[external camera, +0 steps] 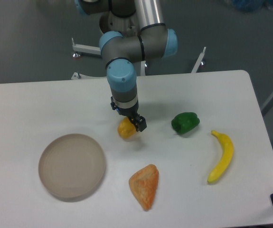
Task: Pick up the yellow pepper from the table
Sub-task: 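Lower the gripper onto the yellow pepper and close on it, then lift the yellow pepper and carry it over the orange wedge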
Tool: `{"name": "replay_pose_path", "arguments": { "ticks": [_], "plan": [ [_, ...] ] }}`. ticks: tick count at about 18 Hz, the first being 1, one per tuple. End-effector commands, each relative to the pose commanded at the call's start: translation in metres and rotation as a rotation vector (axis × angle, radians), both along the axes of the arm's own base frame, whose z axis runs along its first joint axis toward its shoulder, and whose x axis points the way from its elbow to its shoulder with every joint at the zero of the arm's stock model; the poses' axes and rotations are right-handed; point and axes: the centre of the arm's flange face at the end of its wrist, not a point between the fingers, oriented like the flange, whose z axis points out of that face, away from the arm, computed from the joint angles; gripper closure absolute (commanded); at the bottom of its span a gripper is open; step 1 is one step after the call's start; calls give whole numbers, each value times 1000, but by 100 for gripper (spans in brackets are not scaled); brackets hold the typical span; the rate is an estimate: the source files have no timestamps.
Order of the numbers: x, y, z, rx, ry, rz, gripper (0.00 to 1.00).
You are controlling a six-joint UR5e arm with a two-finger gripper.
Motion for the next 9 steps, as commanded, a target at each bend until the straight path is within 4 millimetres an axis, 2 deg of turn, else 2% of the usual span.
{"name": "replay_pose_path", "arguments": {
  "ticks": [3,4,9],
  "plan": [
    [0,1,2,3,0,-3,48],
    [-1,1,3,3,0,-5,54],
    [-4,4,9,15,7,-8,59]
  ]
}}
